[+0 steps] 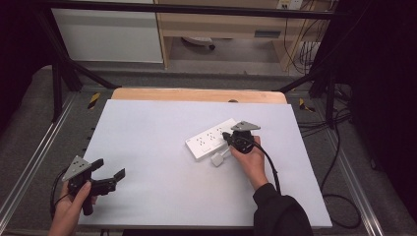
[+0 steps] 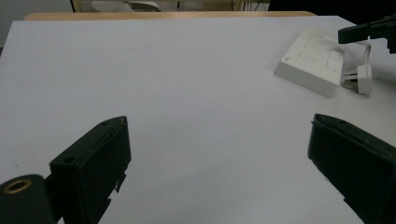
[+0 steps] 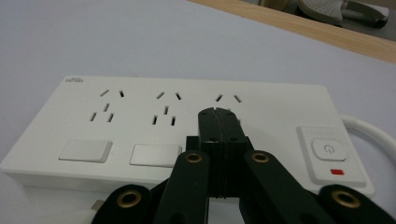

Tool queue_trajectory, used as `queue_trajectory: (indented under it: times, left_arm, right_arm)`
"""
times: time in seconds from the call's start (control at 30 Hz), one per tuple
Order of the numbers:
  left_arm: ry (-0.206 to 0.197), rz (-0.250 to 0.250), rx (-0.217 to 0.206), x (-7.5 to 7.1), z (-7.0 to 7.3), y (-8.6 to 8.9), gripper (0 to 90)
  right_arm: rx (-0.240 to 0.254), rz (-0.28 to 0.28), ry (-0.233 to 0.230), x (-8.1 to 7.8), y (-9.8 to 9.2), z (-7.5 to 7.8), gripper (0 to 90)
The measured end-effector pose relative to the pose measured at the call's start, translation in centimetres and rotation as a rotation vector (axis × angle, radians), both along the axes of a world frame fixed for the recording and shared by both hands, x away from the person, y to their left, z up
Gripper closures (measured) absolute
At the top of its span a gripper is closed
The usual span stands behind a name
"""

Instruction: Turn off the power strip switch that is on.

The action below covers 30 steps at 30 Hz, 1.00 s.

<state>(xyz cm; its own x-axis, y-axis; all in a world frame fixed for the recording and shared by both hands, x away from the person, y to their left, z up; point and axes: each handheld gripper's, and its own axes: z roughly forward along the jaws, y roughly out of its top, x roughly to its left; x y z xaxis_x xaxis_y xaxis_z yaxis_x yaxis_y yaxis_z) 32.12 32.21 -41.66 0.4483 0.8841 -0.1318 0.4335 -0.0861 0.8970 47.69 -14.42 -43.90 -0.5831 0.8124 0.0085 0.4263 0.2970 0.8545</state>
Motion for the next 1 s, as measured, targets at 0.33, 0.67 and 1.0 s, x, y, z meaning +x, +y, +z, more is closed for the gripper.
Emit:
queue_trajectory:
  times: [0.33, 0.67, 1.0]
  left_arm:
    - [-0.001, 0.000, 0.003, 0.0, 0.0, 0.0, 5.8]
    - [0.003, 0.000, 0.004, 0.0, 0.0, 0.0, 5.8]
    - [0.002, 0.000, 0.004, 0.0, 0.0, 0.0, 5.8]
  right_arm:
    - [0.037, -0.049, -0.002, 0.1, -0.8, 1.7, 73.7]
    - [0.031, -0.085, 0.032, 0.3, -0.9, 2.4, 31.2]
    - [0.037, -0.111, 0.060, 0.4, -0.9, 3.4, 9.0]
